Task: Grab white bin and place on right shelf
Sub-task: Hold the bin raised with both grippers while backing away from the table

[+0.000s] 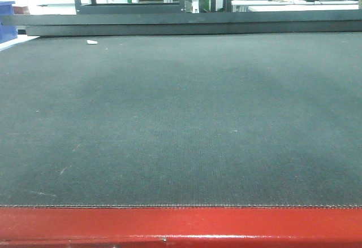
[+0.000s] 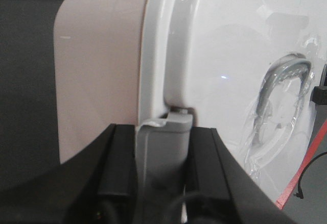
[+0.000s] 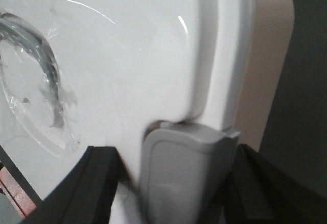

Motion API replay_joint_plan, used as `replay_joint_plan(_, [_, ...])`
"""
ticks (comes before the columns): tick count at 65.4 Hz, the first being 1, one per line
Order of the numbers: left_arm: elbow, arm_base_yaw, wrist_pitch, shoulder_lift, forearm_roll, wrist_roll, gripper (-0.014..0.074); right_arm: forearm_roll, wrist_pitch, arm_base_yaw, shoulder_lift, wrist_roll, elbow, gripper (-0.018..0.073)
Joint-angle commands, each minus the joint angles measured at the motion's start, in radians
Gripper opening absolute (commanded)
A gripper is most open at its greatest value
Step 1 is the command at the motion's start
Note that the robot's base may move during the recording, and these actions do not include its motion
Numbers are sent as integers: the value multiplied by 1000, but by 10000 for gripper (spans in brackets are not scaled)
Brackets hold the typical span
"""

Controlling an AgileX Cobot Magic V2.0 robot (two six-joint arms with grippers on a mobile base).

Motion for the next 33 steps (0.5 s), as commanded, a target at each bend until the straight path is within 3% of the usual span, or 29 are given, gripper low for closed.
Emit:
replay_joint_plan(1, [-22,-73,211,-39,-157,38,-126,336,159,63,-56,-28,-40,72])
replay_joint_plan(33, [-22,-73,211,-39,-157,38,-126,336,159,63,-56,-28,-40,72])
